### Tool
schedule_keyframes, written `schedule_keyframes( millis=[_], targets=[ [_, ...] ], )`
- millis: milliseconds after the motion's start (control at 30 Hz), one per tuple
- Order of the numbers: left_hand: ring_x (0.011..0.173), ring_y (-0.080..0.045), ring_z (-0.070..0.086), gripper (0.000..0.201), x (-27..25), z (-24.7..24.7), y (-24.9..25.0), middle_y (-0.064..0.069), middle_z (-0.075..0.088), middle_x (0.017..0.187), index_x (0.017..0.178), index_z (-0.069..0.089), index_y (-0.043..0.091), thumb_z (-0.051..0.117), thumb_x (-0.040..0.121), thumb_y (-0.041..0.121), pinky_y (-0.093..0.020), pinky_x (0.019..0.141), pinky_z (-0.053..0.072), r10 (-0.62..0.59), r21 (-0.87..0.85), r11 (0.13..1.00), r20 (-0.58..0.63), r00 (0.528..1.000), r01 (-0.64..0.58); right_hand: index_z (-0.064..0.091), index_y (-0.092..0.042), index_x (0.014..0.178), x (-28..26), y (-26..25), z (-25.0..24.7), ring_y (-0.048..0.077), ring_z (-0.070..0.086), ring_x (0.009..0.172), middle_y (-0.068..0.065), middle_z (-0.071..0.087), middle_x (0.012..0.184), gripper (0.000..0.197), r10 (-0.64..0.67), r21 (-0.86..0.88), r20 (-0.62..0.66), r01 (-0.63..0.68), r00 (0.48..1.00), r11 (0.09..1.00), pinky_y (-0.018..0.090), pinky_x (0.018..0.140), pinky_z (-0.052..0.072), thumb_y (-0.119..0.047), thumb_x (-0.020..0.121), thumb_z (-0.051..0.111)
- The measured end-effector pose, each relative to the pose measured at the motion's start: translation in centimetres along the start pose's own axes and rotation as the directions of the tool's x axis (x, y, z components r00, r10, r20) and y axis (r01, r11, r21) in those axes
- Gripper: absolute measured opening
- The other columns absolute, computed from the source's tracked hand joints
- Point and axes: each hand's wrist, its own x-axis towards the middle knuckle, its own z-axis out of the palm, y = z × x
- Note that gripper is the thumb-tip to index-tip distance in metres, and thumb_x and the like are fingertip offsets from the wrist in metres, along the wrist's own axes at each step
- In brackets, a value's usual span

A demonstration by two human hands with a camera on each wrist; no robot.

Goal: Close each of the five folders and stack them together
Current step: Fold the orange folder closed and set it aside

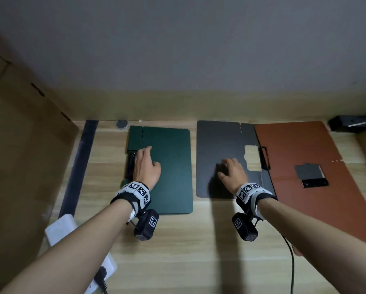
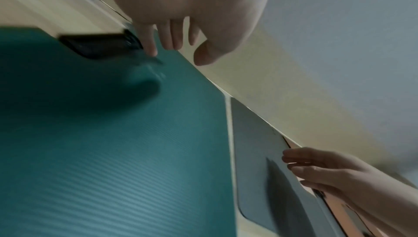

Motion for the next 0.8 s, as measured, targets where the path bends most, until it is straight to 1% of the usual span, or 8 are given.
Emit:
schedule_keyframes(
  millis=[133, 267, 367, 500, 567, 667, 733, 800],
  targets=[
    [0.134, -0.028, 0.044, 0.054, -2.4, 5.5, 4.6, -0.008, 0.041, 0.148, 0.144, 0.041, 0.012, 0.051, 0.091, 0.008, -0.038, 0.109, 0.038, 0.136, -0.024, 0.991, 0.171, 0.976, -0.134, 0.049, -0.004, 0.132, -2.3, 8.7, -4.2, 0.032, 0.045, 0.124, 0.015, 0.048, 0.135, 0.052, 0.101, -0.063, -0.079, -0.106, 0.992, 0.992, 0.039, 0.108, 0.037, -0.014, 0.084, 0.066],
    [0.139, -0.025, 0.038, 0.056, -5.3, 11.1, 8.6, -0.007, 0.041, 0.151, 0.145, 0.043, 0.011, 0.05, 0.09, 0.005, -0.032, 0.115, 0.028, 0.265, -0.023, 0.962, 0.333, 0.905, -0.273, 0.043, -0.006, 0.139, -4.5, 16.9, -8.0, 0.032, 0.035, 0.136, 0.015, 0.038, 0.149, 0.059, 0.168, -0.156, -0.134, -0.188, 0.977, 0.97, 0.041, 0.115, 0.03, -0.016, 0.085, 0.063],
    [0.148, -0.025, 0.021, 0.062, -7.0, 14.7, 10.4, -0.005, 0.022, 0.162, 0.152, 0.033, 0.017, 0.049, 0.092, 0.011, -0.037, 0.119, 0.022, 0.243, 0.062, 0.952, 0.447, 0.861, -0.301, 0.03, -0.008, 0.149, -5.0, 21.7, -9.9, 0.03, 0.021, 0.147, 0.011, 0.021, 0.16, 0.068, 0.184, -0.242, -0.083, -0.199, 0.979, 0.95, 0.039, 0.12, 0.022, -0.02, 0.088, 0.06],
    [0.152, -0.028, -0.008, 0.072, -8.8, 18.0, 11.9, -0.006, -0.01, 0.165, 0.157, 0.014, 0.026, 0.048, 0.092, 0.021, -0.051, 0.12, 0.012, 0.127, 0.35, 0.863, 0.546, 0.828, -0.364, 0.019, -0.013, 0.154, -4.9, 25.7, -10.9, 0.025, 0.012, 0.151, 0.005, 0.009, 0.165, 0.076, 0.17, -0.314, 0.014, -0.157, 0.985, 0.936, 0.038, 0.122, 0.018, -0.024, 0.089, 0.057],
    [0.151, -0.031, -0.013, 0.076, -9.5, 18.7, 11.9, -0.009, -0.016, 0.164, 0.157, 0.009, 0.026, 0.047, 0.092, 0.022, -0.053, 0.119, 0.008, 0.097, 0.43, 0.821, 0.542, 0.834, -0.376, 0.022, -0.012, 0.153, -5.0, 26.3, -10.9, 0.026, 0.02, 0.149, 0.006, 0.016, 0.163, 0.076, 0.122, -0.342, -0.002, -0.115, 0.993, 0.933, 0.039, 0.12, 0.023, -0.027, 0.087, 0.058],
    [0.151, -0.033, -0.011, 0.076, -10.4, 19.2, 12.0, -0.01, -0.015, 0.164, 0.157, 0.007, 0.025, 0.044, 0.091, 0.026, -0.056, 0.119, 0.01, 0.09, 0.489, 0.785, 0.516, 0.852, -0.379, 0.034, -0.012, 0.145, -5.2, 27.0, -11.0, 0.029, 0.037, 0.137, 0.008, 0.036, 0.152, 0.068, 0.03, -0.385, -0.049, -0.046, 0.998, 0.922, 0.041, 0.112, 0.034, -0.031, 0.084, 0.058],
    [0.152, -0.033, -0.008, 0.073, -11.2, 19.1, 12.0, -0.01, -0.011, 0.165, 0.157, 0.01, 0.024, 0.043, 0.092, 0.027, -0.055, 0.12, 0.015, 0.073, 0.506, 0.781, 0.506, 0.859, -0.365, 0.044, -0.014, 0.135, -5.3, 27.5, -11.1, 0.029, 0.047, 0.123, 0.007, 0.048, 0.138, 0.056, -0.028, -0.385, -0.078, -0.004, 0.997, 0.923, 0.04, 0.102, 0.041, -0.032, 0.084, 0.059],
    [0.152, -0.032, -0.001, 0.068, -11.8, 19.0, 12.4, -0.01, -0.002, 0.165, 0.156, 0.018, 0.023, 0.043, 0.093, 0.028, -0.052, 0.119, 0.021, 0.055, 0.507, 0.799, 0.474, 0.879, -0.323, 0.051, -0.017, 0.126, -5.5, 28.2, -11.2, 0.027, 0.048, 0.114, 0.003, 0.053, 0.127, 0.045, -0.064, -0.363, -0.096, 0.025, 0.993, 0.931, 0.038, 0.093, 0.044, -0.034, 0.086, 0.061]
  ],
)
